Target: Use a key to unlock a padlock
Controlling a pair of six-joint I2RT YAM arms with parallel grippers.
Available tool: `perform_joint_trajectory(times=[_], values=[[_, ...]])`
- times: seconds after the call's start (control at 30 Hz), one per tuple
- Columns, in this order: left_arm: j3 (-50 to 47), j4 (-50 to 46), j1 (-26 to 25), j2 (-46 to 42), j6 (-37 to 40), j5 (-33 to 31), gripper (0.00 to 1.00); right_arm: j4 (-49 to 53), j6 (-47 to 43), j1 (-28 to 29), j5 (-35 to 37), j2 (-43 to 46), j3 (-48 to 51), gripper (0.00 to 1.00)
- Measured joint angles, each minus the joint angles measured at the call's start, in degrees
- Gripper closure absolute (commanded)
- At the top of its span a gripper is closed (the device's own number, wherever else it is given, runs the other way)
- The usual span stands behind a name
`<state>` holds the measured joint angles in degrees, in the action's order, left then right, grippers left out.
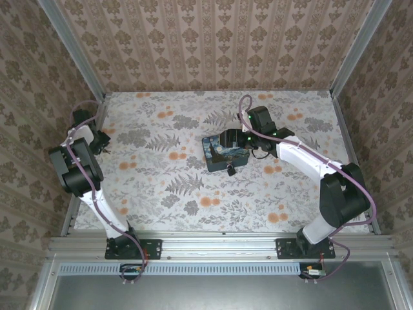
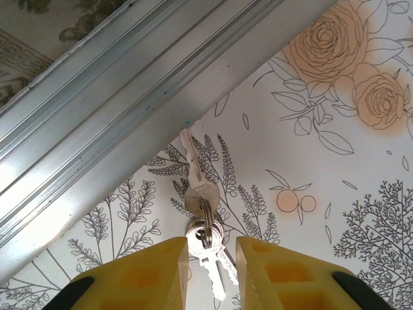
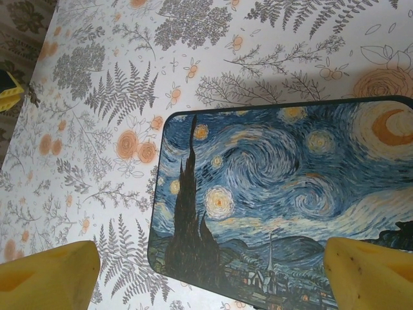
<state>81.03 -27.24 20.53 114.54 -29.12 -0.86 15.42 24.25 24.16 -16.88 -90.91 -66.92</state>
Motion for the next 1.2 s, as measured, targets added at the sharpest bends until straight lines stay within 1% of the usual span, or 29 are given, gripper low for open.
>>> perform_joint_trajectory(times=[0.07, 0.3, 0.43, 0.67, 0.9, 1.03, 1.13, 1.2], values=[[0.02, -0.44, 0.15, 0.00, 0.00, 0.00, 0.74, 0.26, 0.00, 0.00, 0.00, -0.13, -0.42, 0.09], [1.46, -2.51, 0.31, 0.76, 0.02, 0.00, 0.85, 0.42, -0.02, 0.00, 0.00, -0.20, -1.75, 0.09], [1.99, -3.37, 0.37, 0.92, 0.20, 0.02, 0.86, 0.50, -0.02, 0.00, 0.00, -0.20, -2.05, 0.09], [2.78, -4.24, 0.90, 1.03, 0.24, 0.04, 0.91, 0.66, -0.02, 0.00, 0.02, -0.20, -2.10, 0.09], [2.91, -4.39, 0.94, 1.03, 0.42, 0.09, 0.92, 1.36, -0.02, 0.00, 0.04, -0.20, -3.26, 0.09], [2.86, -3.89, 0.94, 1.01, 0.92, 1.25, 0.80, 1.53, -0.02, 0.00, 0.04, -0.20, -3.63, 0.09], [2.84, -3.72, 0.90, 0.66, 2.10, 1.77, 0.67, 1.62, -0.04, 0.02, 0.04, -0.20, -3.85, 0.09], [3.39, -4.66, 0.90, 0.17, 3.19, 1.84, 0.60, 2.01, -0.04, 0.11, 0.04, -0.20, -4.39, 0.09]])
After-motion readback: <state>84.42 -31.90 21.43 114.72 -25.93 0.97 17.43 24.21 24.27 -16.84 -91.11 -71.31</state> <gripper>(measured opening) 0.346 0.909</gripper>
